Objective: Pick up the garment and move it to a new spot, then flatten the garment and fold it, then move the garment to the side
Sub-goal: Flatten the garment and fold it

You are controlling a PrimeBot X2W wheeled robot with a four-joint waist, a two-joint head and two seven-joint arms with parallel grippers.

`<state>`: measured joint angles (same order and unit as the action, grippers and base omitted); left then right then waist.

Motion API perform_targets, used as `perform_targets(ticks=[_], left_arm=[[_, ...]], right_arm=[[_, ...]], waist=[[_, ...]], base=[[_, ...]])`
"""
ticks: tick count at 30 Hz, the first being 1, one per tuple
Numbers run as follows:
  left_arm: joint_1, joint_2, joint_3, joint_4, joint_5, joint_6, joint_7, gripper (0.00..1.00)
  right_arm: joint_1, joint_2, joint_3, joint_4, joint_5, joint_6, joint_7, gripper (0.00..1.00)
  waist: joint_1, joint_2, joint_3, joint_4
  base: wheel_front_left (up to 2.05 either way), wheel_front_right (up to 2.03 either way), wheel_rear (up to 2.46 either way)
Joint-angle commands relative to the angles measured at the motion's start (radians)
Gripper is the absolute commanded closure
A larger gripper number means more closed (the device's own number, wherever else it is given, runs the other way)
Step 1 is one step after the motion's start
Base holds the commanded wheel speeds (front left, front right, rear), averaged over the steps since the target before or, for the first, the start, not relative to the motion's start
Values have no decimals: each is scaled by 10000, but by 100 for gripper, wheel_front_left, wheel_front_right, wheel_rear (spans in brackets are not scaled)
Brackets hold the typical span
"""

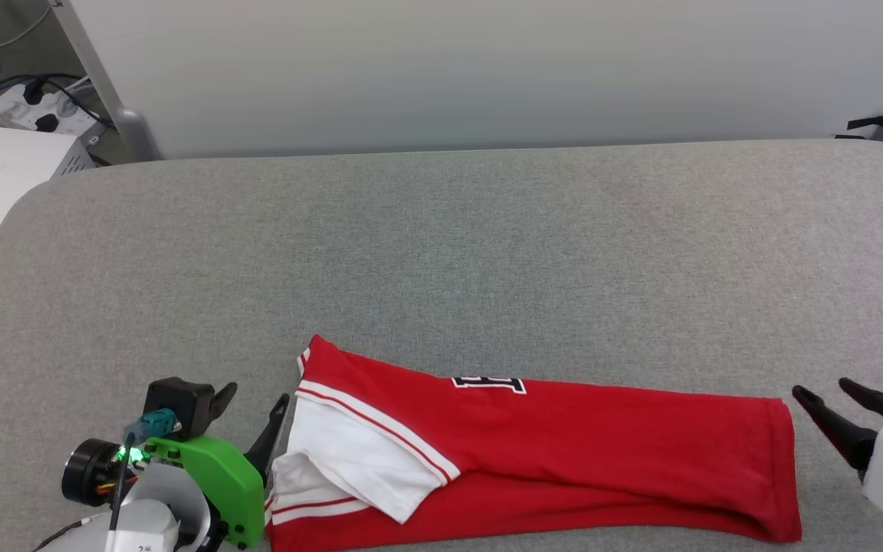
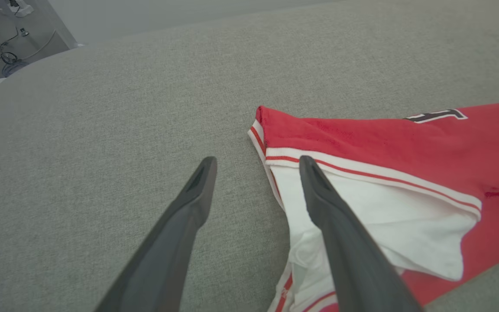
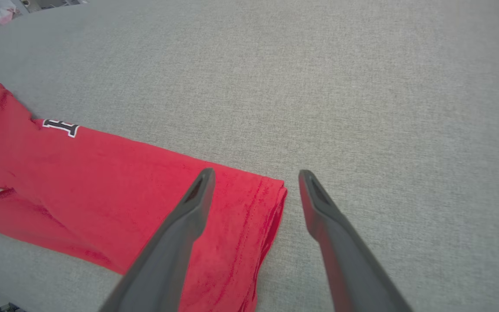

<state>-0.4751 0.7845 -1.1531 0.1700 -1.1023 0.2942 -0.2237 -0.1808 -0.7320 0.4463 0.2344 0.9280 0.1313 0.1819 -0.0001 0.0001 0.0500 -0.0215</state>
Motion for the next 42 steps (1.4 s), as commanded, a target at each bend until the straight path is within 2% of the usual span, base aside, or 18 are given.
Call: perform_targets(ticks=[1, 4, 5, 6, 12, 15, 21, 27, 32, 40, 41, 42], left_arm=[[235, -11, 212, -117, 129, 234, -173, 0], [460, -4, 713, -311, 665, 879, -345, 0], [701, -136, 1501, -635, 1415, 1369, -373, 0], [857, -223, 1881, -789, 1761, 1512, -375, 0], [1950, -929, 3948, -1403, 3686, 2105, -378, 0], [2504, -1352, 4860, -1641, 4516, 2187, -379, 0], [3349, -2252, 6346, -2018, 6074, 1883, -380, 0], [4023, -3234, 7299, -2020, 7079, 1174, -380, 0], [4354, -4148, 7856, -1889, 7973, 575, -380, 0], [4620, -5108, 8707, -1618, 8887, -433, -380, 0], [4662, -5207, 8830, -1591, 9001, -549, -380, 0], [4696, -5280, 8920, -1570, 9090, -636, -380, 0]], right_arm=[[165, -201, -166, -104, 157, -6, 240, 0], [298, -553, -415, -289, 576, -6, 1160, 0], [426, -788, -495, -283, 1002, -6, 2110, 0], [452, -823, -541, -254, 1152, -6, 2401, 0], [445, -492, -697, 96, 1551, -6, 3184, 0], [432, -253, -676, 339, 1593, -6, 3402, 0], [393, 211, -701, 851, 1595, -6, 3378, 0], [331, 538, -516, 1198, 1644, -6, 3302, 0], [305, 859, -57, 1006, 1766, -6, 3319, 0], [222, 933, 525, 662, 1914, -6, 3140, 0], [213, 898, 624, 647, 1902, -6, 3129, 7], [200, 862, 675, 641, 1864, -6, 3061, 62]], waist=[[1, -1, -13, 21], [1, -1, -2, 71], [1, -1, 82, 162], [1, -1, 135, 207], [1, -1, 450, 490], [1, -1, 600, 647], [1, -1, 957, 1022], [1, -1, 1193, 1297], [1, -1, 1286, 1446], [1, -1, 1251, 1487], [1, -1, 1232, 1479], [1, -1, 1215, 1474]], base=[[0, 0, 0], [0, 0, 0], [0, 0, 0], [0, 0, 0], [0, 0, 0], [0, 0, 0], [0, 0, 0], [0, 0, 0], [0, 0, 0], [0, 0, 0], [0, 0, 0], [0, 0, 0]])
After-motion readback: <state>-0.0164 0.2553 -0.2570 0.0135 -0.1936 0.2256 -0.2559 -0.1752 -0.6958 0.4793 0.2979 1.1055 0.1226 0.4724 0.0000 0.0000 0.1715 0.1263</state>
